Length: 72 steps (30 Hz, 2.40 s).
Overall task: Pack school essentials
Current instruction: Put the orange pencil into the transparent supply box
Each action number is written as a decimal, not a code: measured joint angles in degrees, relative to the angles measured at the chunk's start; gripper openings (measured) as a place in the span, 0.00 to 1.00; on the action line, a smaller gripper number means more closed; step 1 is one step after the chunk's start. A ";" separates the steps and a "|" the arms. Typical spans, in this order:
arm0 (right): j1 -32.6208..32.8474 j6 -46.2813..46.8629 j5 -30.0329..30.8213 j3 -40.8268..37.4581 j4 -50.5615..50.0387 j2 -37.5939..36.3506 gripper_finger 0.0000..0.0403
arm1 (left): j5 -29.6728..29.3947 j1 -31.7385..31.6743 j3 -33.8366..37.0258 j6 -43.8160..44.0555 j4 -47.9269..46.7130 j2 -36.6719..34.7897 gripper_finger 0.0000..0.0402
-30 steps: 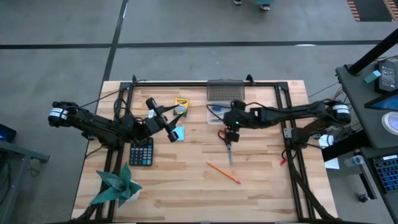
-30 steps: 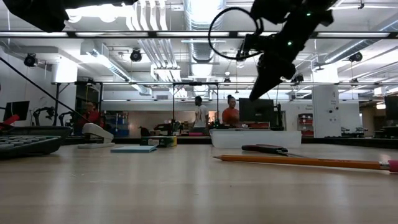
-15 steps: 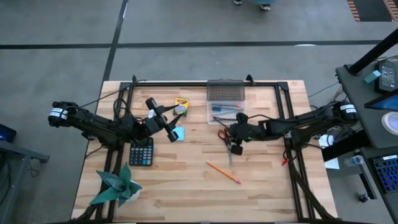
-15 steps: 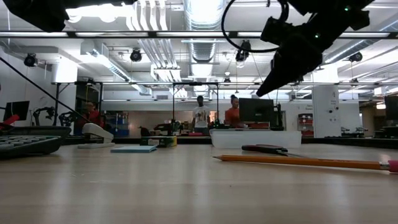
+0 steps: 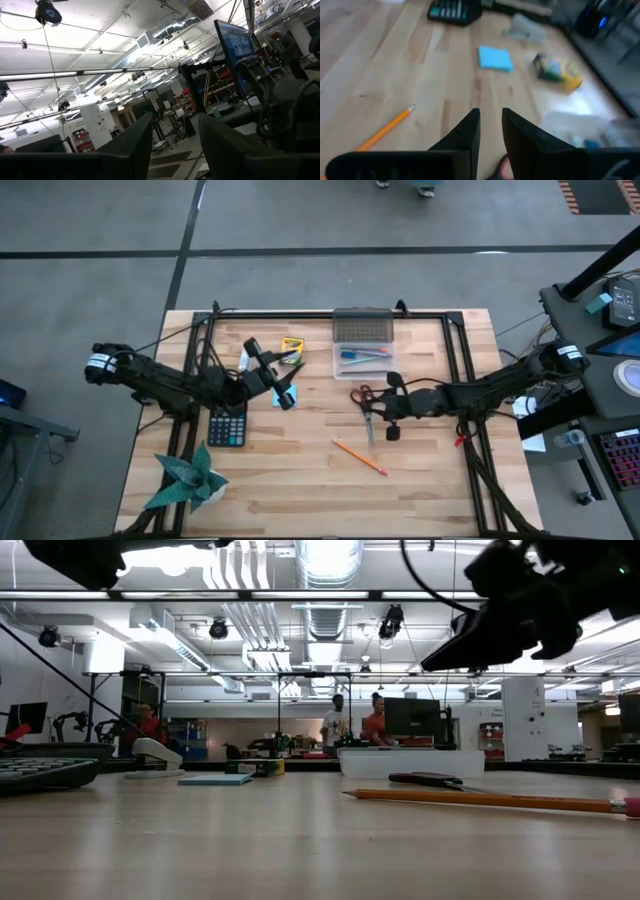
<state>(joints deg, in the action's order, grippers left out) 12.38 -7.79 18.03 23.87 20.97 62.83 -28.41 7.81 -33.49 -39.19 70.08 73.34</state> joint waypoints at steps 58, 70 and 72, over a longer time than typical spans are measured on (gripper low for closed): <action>-9.04 -12.28 -13.06 -18.40 4.64 -45.05 0.15 | 28.23 -0.52 -47.58 39.38 -74.09 38.37 0.35; -9.04 -11.48 -11.91 -14.80 -4.08 -45.25 0.15 | 35.45 1.42 -52.51 38.63 -80.26 46.48 0.35; -9.04 -11.52 -11.92 -14.79 -4.29 -45.24 0.15 | 35.67 2.18 -52.52 38.51 -80.24 47.21 0.35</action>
<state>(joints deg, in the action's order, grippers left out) 3.33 -19.31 6.11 9.08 16.69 17.59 7.26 10.00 -86.02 -0.68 -10.15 120.54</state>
